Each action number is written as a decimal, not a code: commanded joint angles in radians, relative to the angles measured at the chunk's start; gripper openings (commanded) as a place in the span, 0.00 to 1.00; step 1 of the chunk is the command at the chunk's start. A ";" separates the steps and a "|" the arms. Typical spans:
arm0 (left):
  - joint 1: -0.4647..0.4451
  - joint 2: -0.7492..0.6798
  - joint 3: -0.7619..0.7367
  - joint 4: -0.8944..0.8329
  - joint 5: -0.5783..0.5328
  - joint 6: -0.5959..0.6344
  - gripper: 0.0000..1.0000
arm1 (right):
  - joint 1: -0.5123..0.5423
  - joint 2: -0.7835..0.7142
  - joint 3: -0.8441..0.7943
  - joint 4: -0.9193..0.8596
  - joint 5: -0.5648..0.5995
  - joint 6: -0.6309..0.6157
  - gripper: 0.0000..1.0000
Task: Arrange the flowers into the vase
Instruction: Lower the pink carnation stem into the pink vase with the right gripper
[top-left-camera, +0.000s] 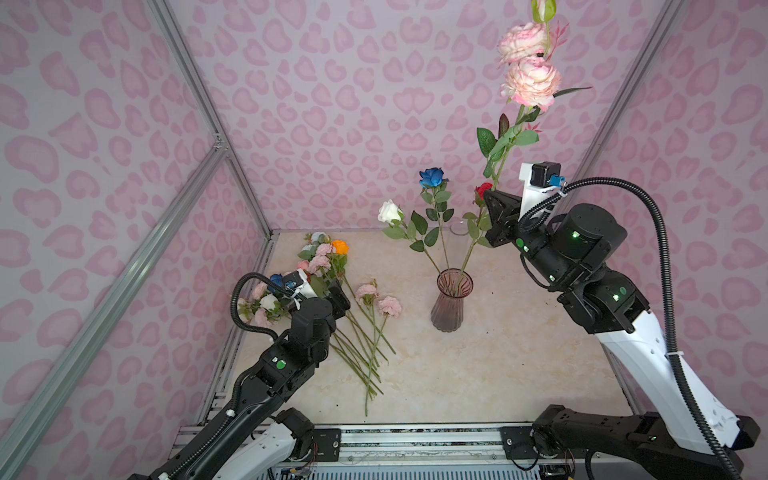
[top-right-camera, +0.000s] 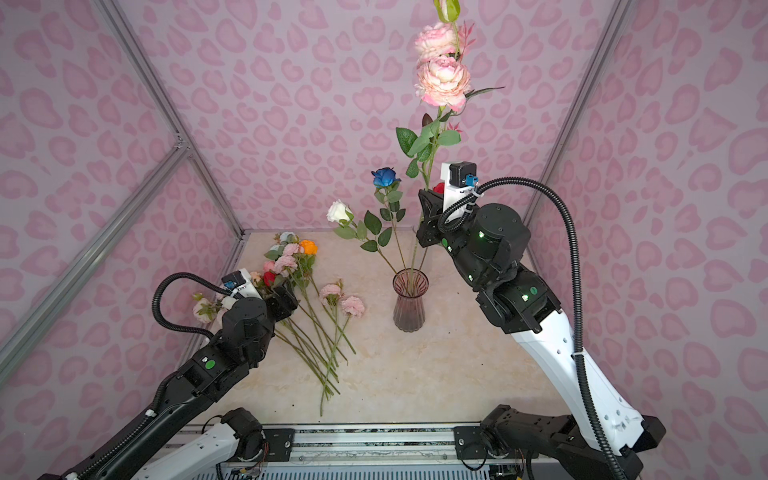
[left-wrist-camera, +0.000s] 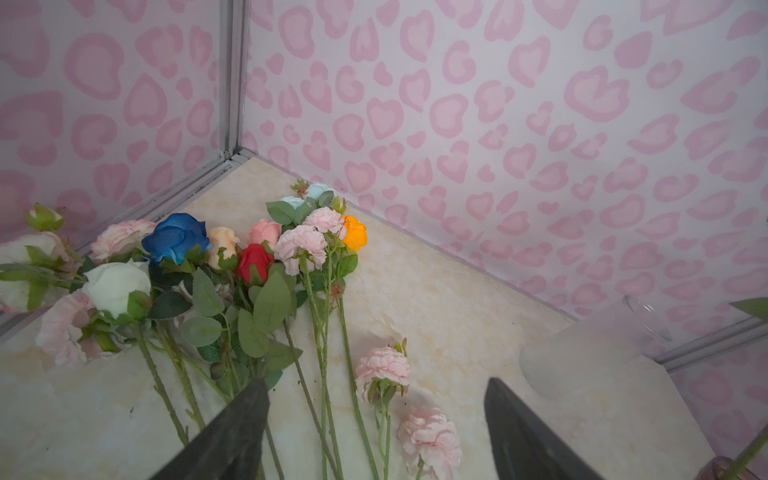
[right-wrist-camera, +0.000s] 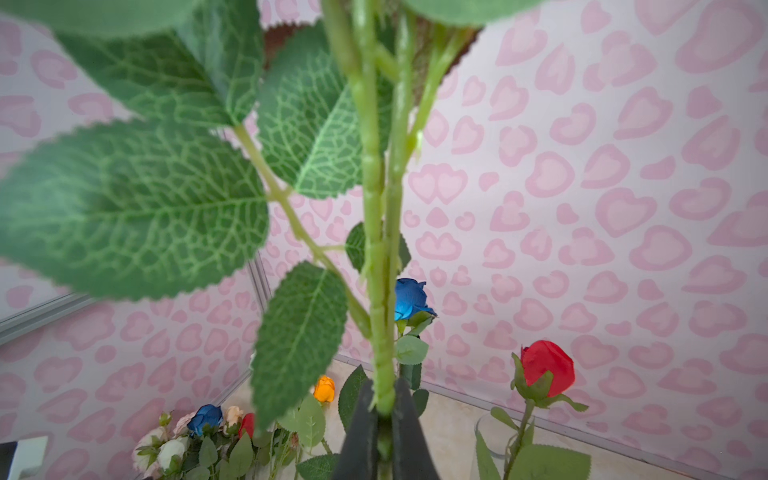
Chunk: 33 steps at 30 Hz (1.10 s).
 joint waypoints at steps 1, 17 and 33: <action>0.001 -0.004 -0.012 -0.013 0.033 -0.041 0.82 | -0.022 0.011 -0.047 0.079 -0.004 0.002 0.00; 0.006 0.016 -0.075 -0.012 0.028 -0.151 0.82 | -0.040 0.055 -0.410 0.215 0.019 0.147 0.00; 0.007 0.176 -0.018 -0.012 0.126 -0.167 0.81 | -0.040 0.048 -0.575 0.274 0.004 0.221 0.18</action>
